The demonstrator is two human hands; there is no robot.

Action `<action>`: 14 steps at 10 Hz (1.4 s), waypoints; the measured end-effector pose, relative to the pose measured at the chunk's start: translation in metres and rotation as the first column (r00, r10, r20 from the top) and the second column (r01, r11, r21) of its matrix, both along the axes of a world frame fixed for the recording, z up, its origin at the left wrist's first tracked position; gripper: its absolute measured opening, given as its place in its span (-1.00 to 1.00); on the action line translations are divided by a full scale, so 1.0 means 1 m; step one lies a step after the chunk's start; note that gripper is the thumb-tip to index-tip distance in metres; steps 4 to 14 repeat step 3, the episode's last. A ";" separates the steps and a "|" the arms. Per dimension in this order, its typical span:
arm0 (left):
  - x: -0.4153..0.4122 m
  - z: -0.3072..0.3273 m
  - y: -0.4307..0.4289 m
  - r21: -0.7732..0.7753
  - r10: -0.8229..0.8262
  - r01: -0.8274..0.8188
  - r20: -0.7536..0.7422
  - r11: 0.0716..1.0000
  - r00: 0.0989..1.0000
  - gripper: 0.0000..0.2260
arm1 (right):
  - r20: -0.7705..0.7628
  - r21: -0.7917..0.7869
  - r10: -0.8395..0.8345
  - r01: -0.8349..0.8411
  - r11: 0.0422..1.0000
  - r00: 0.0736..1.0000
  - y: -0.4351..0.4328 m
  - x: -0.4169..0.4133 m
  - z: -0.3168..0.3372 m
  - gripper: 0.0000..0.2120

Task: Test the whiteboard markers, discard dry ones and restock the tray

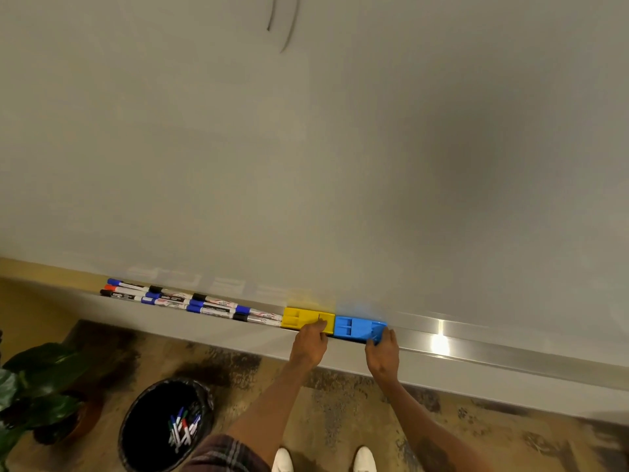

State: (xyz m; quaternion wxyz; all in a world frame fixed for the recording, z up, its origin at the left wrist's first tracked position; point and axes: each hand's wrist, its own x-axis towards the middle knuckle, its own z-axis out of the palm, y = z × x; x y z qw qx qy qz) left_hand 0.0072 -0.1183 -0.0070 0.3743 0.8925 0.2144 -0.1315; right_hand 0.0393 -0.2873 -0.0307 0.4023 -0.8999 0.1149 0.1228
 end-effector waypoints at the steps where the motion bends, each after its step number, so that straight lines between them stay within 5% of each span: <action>1: -0.005 -0.001 0.008 -0.026 -0.053 0.054 0.026 0.998 0.998 -0.61 | -0.012 -0.077 0.042 -0.043 0.996 0.999 0.010 -0.009 0.004 -0.50; 3: -0.020 -0.013 0.033 -0.071 -0.163 0.174 0.132 0.982 0.978 -0.60 | 0.028 -0.183 0.125 -0.118 0.976 0.992 0.043 -0.030 0.005 -0.47; 14: -0.020 -0.013 0.033 -0.071 -0.163 0.174 0.132 0.982 0.978 -0.60 | 0.028 -0.183 0.125 -0.118 0.976 0.992 0.043 -0.030 0.005 -0.47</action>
